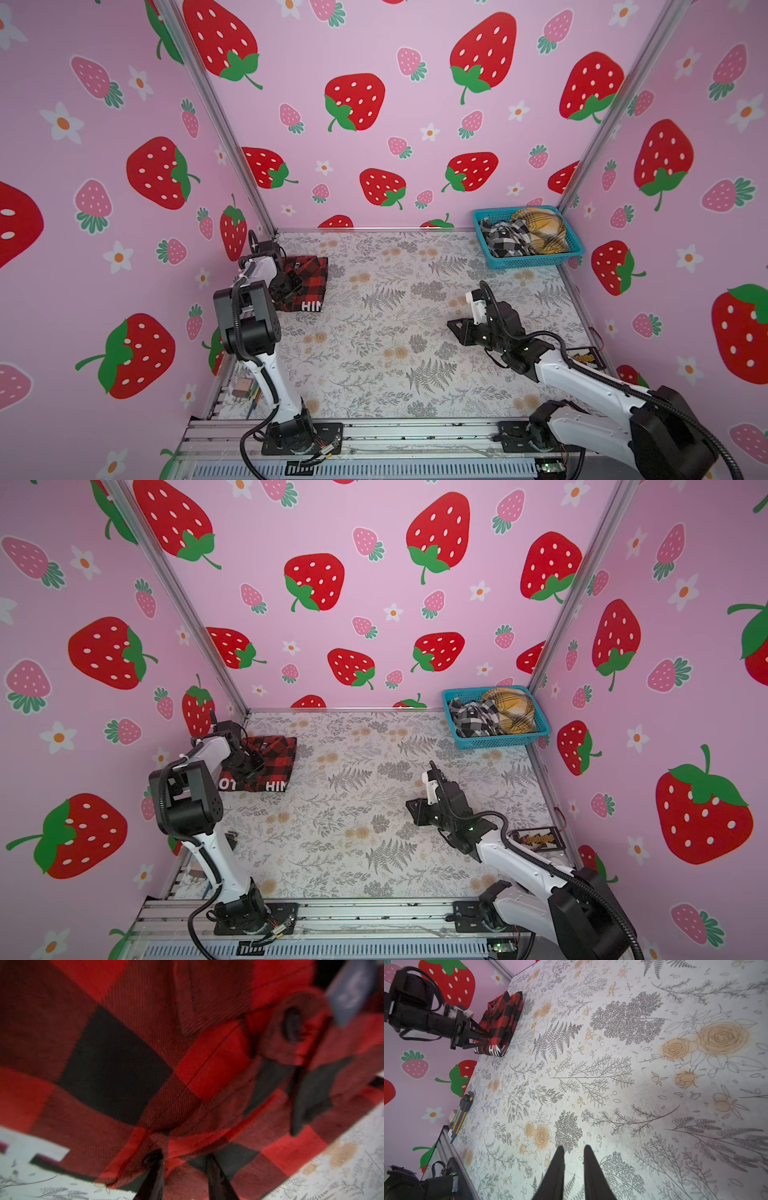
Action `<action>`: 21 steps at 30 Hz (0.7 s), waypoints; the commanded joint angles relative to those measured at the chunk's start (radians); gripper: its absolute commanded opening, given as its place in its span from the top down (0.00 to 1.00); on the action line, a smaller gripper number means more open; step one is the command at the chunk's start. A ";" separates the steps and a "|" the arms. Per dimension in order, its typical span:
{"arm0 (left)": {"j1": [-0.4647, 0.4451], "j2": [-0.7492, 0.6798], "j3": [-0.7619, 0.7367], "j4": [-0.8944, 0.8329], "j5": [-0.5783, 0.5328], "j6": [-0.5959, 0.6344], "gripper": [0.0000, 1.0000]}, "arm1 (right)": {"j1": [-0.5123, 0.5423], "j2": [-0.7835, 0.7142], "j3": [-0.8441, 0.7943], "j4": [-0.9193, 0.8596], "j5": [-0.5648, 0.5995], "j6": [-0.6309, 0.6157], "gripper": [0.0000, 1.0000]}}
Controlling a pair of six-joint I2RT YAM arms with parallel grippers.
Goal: Fold and stack the long sleeve shirts
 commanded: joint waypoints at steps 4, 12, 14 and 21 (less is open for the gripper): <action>-0.047 -0.140 0.006 0.006 0.053 -0.022 0.50 | -0.005 -0.122 0.066 -0.119 0.200 0.016 0.72; -0.269 -0.602 -0.167 0.118 0.091 -0.009 0.44 | -0.016 -0.303 0.265 -0.215 0.741 -0.119 0.25; -0.346 -0.724 -0.263 0.213 0.070 0.006 0.42 | -0.016 -0.323 0.275 -0.155 0.789 -0.246 0.21; -0.440 -0.971 -0.752 0.719 -0.014 0.033 0.01 | -0.026 -0.365 0.094 -0.011 1.130 -0.413 0.08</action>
